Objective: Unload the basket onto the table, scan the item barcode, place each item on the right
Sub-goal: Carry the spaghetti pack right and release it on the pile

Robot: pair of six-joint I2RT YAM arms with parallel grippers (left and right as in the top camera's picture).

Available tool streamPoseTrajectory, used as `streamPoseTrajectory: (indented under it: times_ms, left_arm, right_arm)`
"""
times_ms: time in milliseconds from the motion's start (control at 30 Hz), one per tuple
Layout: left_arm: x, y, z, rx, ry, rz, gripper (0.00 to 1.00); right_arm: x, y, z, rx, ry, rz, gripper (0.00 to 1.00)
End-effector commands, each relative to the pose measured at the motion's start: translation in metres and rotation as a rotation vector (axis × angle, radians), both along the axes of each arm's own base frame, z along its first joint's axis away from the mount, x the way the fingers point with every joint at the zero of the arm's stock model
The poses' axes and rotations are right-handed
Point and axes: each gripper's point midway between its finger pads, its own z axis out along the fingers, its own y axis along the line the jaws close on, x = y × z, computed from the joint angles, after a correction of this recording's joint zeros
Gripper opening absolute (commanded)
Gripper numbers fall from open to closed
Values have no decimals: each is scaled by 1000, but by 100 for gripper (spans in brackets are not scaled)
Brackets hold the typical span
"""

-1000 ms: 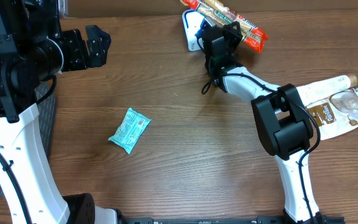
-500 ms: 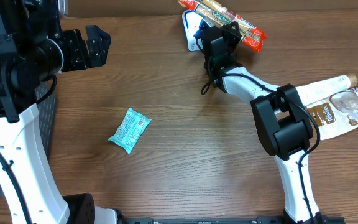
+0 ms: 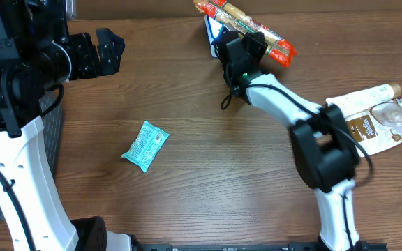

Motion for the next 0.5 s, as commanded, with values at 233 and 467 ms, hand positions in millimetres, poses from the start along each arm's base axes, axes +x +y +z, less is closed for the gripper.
streamPoseTrajectory:
  times_ms: [233,467]
  left_arm:
    - [2,5,3,7,-9,11,99]
    - [2,5,3,7,-9,11,100]
  right_arm:
    - [-170,-21,196,1329,196,-12,4]
    - [-203,-137,198,1667,242,-241,4]
